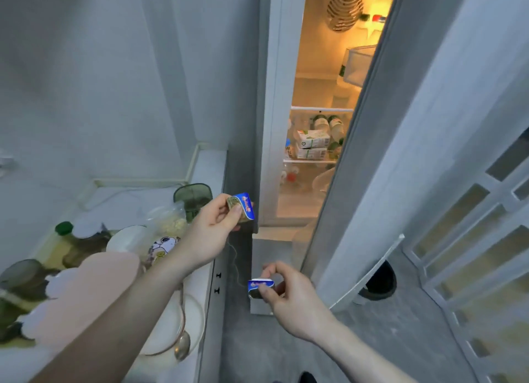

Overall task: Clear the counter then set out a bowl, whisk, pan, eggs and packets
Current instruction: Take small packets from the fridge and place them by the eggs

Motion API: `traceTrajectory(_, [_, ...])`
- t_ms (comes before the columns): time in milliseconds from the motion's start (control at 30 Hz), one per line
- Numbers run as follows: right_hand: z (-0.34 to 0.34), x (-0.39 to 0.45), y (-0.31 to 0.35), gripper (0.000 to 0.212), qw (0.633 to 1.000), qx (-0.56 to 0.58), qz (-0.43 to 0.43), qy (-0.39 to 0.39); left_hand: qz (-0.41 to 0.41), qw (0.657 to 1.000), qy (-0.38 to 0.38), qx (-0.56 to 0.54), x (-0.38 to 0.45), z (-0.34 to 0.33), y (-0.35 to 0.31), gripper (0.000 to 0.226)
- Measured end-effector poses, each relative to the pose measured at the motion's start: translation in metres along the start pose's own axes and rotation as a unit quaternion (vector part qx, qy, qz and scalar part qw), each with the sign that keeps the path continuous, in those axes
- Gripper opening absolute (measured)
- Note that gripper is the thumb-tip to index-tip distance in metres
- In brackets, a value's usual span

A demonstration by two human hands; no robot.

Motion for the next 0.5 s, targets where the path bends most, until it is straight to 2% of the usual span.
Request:
traceTrajectory(167, [0.007,0.02,0.013,0.006,0.995,-0.043,0.019,0.091,-0.027,0.999,-0.041,-0.013,0.001,0.016,-0.017,0.022])
traceTrajectory(267, [0.02,0.03,0.017,0.007,0.992,-0.042,0.032,0.118,-0.033,0.998,-0.052,-0.016,0.004,0.023,-0.025,0.021])
traceTrajectory(500, [0.064,0.055,0.008,0.008,0.995,0.01,0.025,0.093,-0.059,0.997,-0.041,-0.018,0.031,0.018,-0.049,0.025])
Point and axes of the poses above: each hand's wrist, its own x-axis towards the middle knuckle, its own z-axis out of the back of the hand, y = z × x, the point moved 7 cm from there along x, towards the middle knuckle, and after that the axes turned 12 degrees about y, right-handed, at the moved point
